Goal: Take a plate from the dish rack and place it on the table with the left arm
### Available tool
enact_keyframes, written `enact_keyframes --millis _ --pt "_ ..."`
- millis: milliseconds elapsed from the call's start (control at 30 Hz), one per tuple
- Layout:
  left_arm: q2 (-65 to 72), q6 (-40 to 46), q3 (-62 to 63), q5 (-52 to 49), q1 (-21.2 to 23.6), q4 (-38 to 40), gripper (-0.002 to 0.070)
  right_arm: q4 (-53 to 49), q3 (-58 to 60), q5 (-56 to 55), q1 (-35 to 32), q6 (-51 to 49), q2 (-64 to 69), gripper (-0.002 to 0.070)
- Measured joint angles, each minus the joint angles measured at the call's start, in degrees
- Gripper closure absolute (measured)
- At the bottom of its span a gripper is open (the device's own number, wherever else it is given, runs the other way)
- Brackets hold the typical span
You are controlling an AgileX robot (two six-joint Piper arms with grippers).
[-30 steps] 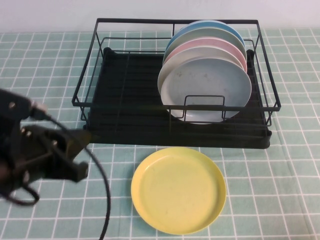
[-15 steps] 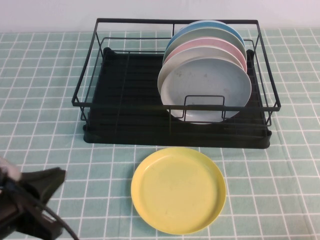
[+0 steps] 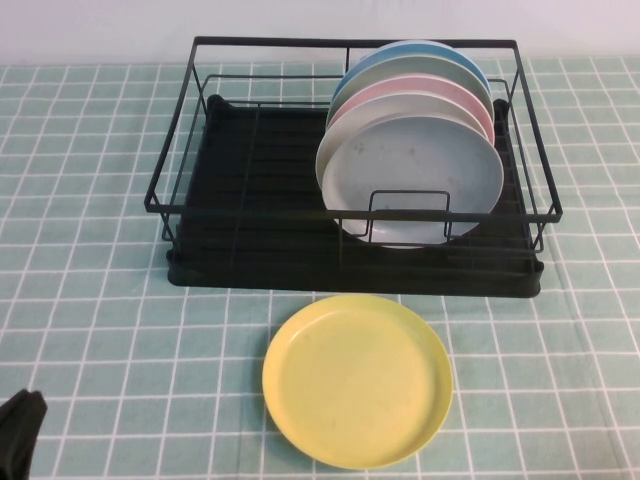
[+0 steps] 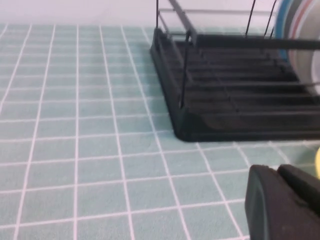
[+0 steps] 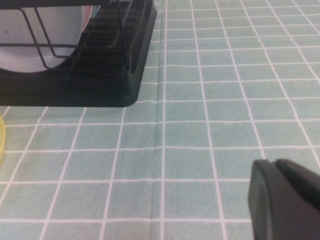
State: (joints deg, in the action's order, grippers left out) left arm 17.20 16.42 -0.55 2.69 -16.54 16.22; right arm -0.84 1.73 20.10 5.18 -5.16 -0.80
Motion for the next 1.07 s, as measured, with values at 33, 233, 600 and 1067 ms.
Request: enact_keyframes --millis 33,233,600,1067 --pt "-1.5 -3.9 -0.4 -0.1 0.3 -3.7 0.0676 0.0 0.0 0.0 0.0 0.0 0.0 0.0694" --pt "-10.1 -13.2 -0.8 -13.1 6.3 -12.8 0.0676 0.0 0.0 0.0 0.0 0.0 0.0 0.0694" --pt "-17.7 -12.7 -0.8 -22.5 11.8 -14.7 0.0676 0.0 0.0 0.0 0.0 0.0 0.0 0.0694" --pt "-17.7 -12.7 -0.8 -22.5 11.9 -14.8 0.0676 0.1 0.0 0.0 0.0 0.0 0.0 0.0694"
